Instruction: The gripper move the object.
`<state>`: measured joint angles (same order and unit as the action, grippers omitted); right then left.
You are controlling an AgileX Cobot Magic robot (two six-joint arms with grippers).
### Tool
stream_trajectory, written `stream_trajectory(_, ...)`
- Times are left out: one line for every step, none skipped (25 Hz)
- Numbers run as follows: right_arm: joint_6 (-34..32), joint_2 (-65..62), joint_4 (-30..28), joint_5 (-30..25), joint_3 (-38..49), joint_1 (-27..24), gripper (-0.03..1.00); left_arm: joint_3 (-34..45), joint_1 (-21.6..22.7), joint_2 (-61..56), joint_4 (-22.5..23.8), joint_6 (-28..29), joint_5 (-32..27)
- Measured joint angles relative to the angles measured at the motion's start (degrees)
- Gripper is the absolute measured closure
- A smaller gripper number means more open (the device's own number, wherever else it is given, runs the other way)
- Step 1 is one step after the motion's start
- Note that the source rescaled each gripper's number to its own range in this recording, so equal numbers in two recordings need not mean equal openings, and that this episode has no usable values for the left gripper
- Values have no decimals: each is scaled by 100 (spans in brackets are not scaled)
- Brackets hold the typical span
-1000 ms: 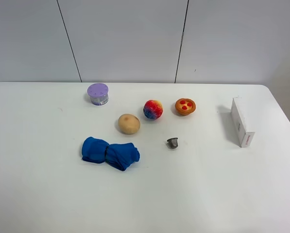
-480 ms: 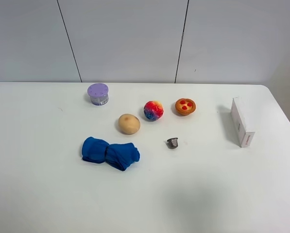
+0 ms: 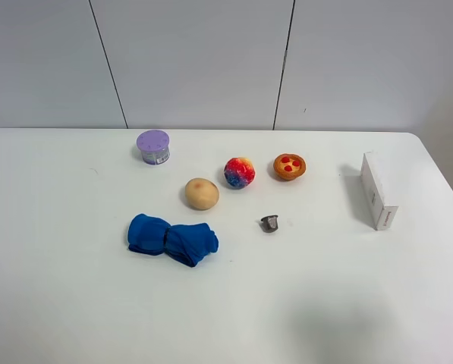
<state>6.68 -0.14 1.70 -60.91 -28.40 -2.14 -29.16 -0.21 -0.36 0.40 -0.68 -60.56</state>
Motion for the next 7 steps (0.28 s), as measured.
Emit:
stream_trajectory(0, 0, 0, 0, 0, 0, -3, 0, 0, 0, 0, 0, 0)
stream_trajectory(-23, 0, 0, 0, 0, 0, -3, 0, 0, 0, 0, 0, 0)
stream_trajectory(-23, 0, 0, 0, 0, 0, -3, 0, 0, 0, 0, 0, 0)
stream_trajectory(-28, 0, 0, 0, 0, 0, -3, 0, 0, 0, 0, 0, 0)
stream_trajectory(-29, 0, 0, 0, 0, 0, -3, 0, 0, 0, 0, 0, 0)
stream_trajectory(-35, 0, 0, 0, 0, 0, -3, 0, 0, 0, 0, 0, 0)
stream_trajectory(-35, 0, 0, 0, 0, 0, -3, 0, 0, 0, 0, 0, 0)
